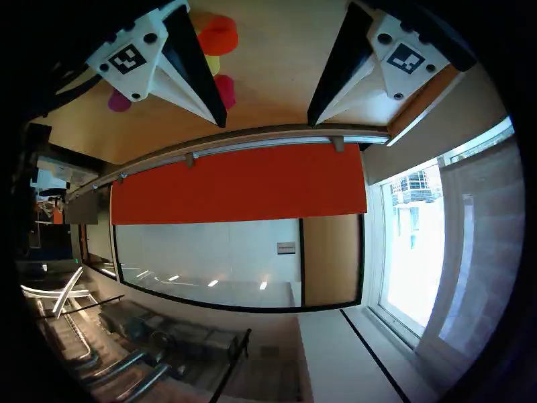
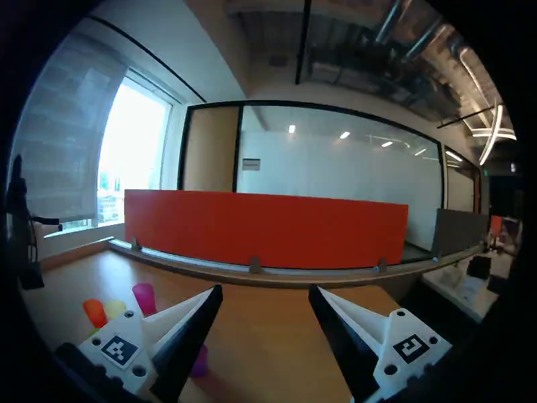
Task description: Pour water
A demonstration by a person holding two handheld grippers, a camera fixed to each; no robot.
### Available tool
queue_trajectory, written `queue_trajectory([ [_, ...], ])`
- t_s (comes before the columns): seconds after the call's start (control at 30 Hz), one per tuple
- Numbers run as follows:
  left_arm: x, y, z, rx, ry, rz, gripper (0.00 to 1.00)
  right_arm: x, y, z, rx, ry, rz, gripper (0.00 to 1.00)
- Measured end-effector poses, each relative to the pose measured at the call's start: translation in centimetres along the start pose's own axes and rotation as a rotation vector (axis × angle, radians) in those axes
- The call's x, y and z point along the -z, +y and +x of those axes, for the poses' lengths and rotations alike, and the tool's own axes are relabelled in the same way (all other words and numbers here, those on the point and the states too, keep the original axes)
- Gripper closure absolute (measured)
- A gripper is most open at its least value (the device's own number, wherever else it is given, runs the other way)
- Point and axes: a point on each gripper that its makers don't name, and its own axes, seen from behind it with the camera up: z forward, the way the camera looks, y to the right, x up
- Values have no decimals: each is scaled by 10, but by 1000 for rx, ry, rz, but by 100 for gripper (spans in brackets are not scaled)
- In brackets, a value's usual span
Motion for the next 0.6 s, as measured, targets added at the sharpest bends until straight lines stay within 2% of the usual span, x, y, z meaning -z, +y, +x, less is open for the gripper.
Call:
queue_trajectory([
  [0.2,-1,11,-2,-47,-28,-55,11,0,-11,3,88,-15,71,0],
  [0.47,1,24,-3,-141,-55,-122,11,2,-27,1,254,-56,174,0],
  [0.6,1,30,-4,-170,-69,-155,11,4,-36,-1,287,-71,223,0],
])
